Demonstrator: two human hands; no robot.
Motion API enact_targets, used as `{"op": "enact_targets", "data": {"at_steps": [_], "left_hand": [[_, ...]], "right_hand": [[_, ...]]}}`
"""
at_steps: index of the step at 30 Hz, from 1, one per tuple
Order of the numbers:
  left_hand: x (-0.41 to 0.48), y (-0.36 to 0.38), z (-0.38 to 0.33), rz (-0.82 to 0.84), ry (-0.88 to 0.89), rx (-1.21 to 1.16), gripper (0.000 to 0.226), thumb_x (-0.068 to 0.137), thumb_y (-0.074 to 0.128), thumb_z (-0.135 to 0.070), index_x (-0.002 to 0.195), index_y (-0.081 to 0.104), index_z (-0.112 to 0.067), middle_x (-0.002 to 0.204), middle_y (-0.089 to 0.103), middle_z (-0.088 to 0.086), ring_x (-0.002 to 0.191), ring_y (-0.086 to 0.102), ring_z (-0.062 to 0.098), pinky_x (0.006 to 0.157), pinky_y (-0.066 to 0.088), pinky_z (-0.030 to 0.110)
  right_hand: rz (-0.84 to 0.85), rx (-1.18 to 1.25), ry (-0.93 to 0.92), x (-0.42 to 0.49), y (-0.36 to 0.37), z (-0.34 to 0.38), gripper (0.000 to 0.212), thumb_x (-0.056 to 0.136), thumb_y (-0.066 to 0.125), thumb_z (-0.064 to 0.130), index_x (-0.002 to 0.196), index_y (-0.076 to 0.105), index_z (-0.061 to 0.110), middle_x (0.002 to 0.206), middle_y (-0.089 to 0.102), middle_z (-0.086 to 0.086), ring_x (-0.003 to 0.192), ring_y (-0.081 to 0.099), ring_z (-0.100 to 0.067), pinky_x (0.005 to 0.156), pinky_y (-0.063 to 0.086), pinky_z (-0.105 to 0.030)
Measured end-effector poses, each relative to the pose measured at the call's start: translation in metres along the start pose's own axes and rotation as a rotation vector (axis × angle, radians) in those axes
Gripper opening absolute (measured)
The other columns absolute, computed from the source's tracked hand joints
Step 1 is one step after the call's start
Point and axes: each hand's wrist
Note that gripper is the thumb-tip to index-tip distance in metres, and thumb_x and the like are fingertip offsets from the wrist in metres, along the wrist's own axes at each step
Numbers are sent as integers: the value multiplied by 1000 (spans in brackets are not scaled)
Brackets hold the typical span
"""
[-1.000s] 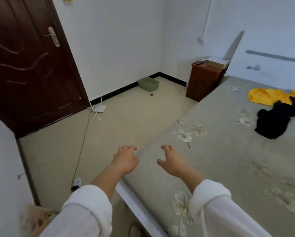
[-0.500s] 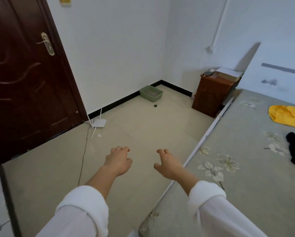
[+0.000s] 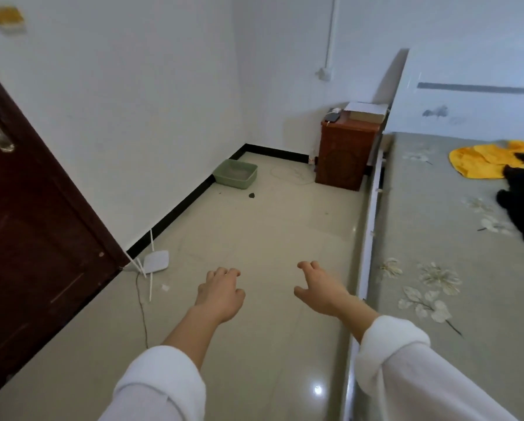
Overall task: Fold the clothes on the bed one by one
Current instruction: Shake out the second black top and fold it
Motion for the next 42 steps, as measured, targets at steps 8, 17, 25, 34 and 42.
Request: {"op": "enact_targets", "data": {"at_steps": [8, 17, 25, 34, 42], "left_hand": [[116, -6, -55, 55, 247, -19, 46, 95, 43, -28, 140, 38, -20, 143, 39, 5, 133, 30, 25, 103, 35, 39], [293, -17, -180, 111, 480, 11, 46, 95, 42, -27, 141, 38, -20, 144, 39, 5, 132, 32, 24, 103, 36, 39], [429, -26, -293, 160, 681, 65, 47, 95, 40, -26, 142, 38, -22, 142, 42, 3, 130, 34, 23, 99, 37, 40], [617, -39, -407, 220, 919, 90, 48, 95, 44, -23, 143, 37, -19, 145, 39, 5, 134, 31, 23, 109, 33, 39], [734, -42, -506, 291, 1066, 217, 44, 96, 43, -26, 140, 40, -19, 143, 40, 5, 131, 34, 25, 103, 38, 41]], "right_hand": [[-93, 11, 204, 53, -39, -44, 62, 92, 52, 35, 145, 28, 13, 142, 38, -10, 124, 48, -31, 98, 43, -37], [-208, 85, 452, 158, -108, -136, 59, 93, 51, 37, 143, 32, 12, 143, 38, -11, 129, 39, -31, 104, 37, -39], [-260, 135, 642, 236, -170, -217, 54, 93, 50, 36, 140, 35, 13, 143, 40, -10, 131, 36, -29, 107, 35, -40], [-368, 260, 831, 368, -246, -310, 63, 95, 50, 37, 148, 25, 14, 150, 33, -10, 136, 31, -28, 110, 31, -39], [-449, 387, 996, 446, -295, -369, 63, 94, 49, 35, 148, 24, 15, 152, 30, -9, 137, 31, -27, 111, 31, -41]]}}
Point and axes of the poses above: each hand's wrist, its own x-axis towards the middle knuckle, its own y-axis out of the palm, z = x × y
